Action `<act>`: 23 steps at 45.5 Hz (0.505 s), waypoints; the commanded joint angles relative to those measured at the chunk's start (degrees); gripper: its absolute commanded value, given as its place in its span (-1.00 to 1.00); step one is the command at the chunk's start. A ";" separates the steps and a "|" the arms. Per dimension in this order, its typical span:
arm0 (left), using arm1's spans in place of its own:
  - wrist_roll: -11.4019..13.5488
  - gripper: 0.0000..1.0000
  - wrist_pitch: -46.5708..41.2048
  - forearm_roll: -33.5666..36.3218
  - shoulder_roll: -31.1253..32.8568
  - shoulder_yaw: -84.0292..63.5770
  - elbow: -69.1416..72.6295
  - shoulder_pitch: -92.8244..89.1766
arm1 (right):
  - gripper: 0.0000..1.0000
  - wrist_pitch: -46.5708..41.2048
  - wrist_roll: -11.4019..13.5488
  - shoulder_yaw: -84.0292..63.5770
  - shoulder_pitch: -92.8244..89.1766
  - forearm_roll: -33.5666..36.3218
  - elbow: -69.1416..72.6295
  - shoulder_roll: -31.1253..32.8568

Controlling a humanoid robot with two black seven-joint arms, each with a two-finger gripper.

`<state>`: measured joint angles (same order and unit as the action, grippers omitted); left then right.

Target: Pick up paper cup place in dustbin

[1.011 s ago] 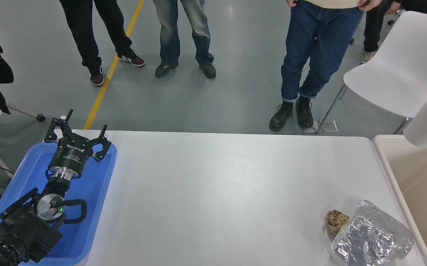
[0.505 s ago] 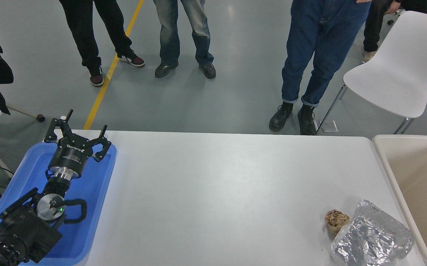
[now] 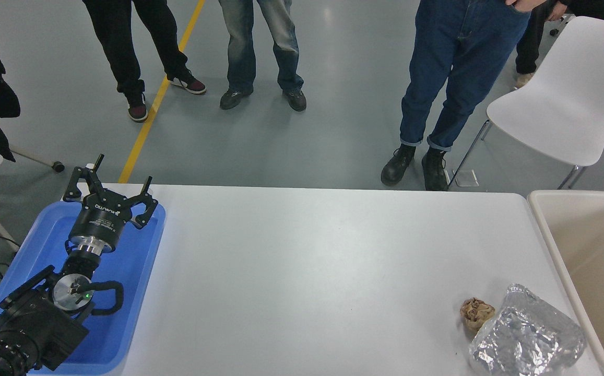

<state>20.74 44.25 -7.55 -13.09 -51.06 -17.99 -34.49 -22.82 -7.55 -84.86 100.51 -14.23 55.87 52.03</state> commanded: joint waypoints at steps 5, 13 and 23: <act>0.00 1.00 0.05 -0.01 0.00 0.00 -0.03 0.04 | -1.00 13.67 0.08 15.94 -24.20 10.36 -9.72 -0.87; 0.00 1.00 0.05 -0.01 0.00 0.00 -0.03 -0.05 | -1.00 14.47 0.25 22.89 -35.72 10.10 -20.96 -4.03; 0.09 1.00 0.05 -0.01 0.00 0.00 0.06 0.04 | -1.00 14.47 1.31 30.36 -45.57 9.84 -31.78 -7.64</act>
<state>20.76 44.28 -7.56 -13.10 -51.07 -17.96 -34.47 -9.79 -7.19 -63.19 66.76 -5.12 35.31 47.61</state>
